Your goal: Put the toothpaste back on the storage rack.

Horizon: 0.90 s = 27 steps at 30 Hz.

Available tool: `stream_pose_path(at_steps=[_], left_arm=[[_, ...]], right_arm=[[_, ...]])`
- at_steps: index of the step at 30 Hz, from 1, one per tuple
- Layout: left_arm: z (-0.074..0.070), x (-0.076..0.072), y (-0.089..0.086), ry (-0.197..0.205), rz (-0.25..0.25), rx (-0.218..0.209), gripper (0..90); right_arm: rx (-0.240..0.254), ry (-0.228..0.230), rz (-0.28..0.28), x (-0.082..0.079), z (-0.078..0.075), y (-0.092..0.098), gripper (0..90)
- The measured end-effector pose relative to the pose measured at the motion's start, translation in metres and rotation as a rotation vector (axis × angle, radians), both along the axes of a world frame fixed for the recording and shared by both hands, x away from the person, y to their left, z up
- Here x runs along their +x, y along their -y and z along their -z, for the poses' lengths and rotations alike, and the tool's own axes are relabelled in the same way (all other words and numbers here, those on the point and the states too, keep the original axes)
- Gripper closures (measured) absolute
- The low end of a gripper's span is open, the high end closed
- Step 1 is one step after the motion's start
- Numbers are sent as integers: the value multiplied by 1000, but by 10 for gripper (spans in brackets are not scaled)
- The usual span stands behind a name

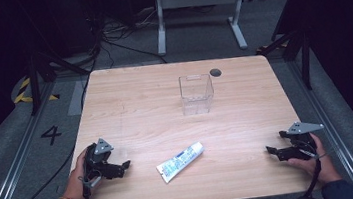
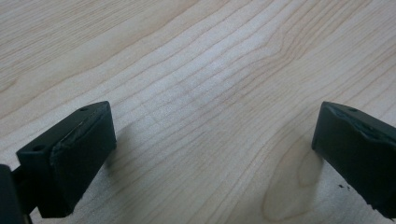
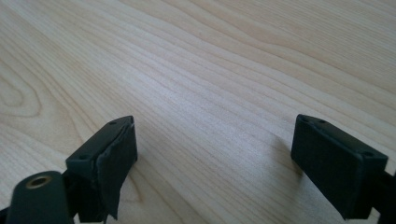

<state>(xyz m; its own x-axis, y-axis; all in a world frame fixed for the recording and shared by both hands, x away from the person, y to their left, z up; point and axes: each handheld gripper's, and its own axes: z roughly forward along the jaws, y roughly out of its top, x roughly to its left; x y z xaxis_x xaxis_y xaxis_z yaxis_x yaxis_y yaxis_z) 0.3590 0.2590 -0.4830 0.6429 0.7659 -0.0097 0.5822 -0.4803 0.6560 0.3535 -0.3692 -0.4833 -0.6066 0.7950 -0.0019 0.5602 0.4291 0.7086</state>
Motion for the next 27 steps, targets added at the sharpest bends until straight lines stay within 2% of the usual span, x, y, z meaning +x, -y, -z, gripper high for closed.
stream_pose_path(at_steps=[2,4,5,9,14,18,22,27], left_arm=[[0,1,0,1,10,-4,1],[0,1,-1,1,13,-5,1],[0,0,-1,-3,8,-1,2],[1,-2,-3,9,28,-3,3],[1,-3,-3,12,24,-2,3],[0,-2,-4,17,39,6,2],[0,-3,-5,15,41,4,2],[0,-3,-4,11,40,-1,2]], right_arm=[[-13,-8,-12,1,-2,-1,150],[-64,-12,-56,4,-7,-6,175],[-72,-11,-71,5,-8,-8,186],[-77,-8,-126,7,-15,-17,194],[-70,26,-210,8,-31,-38,195],[-86,42,-300,11,-44,-63,196],[-77,56,-391,15,-56,-92,199],[-70,60,-493,19,-64,-127,200]])
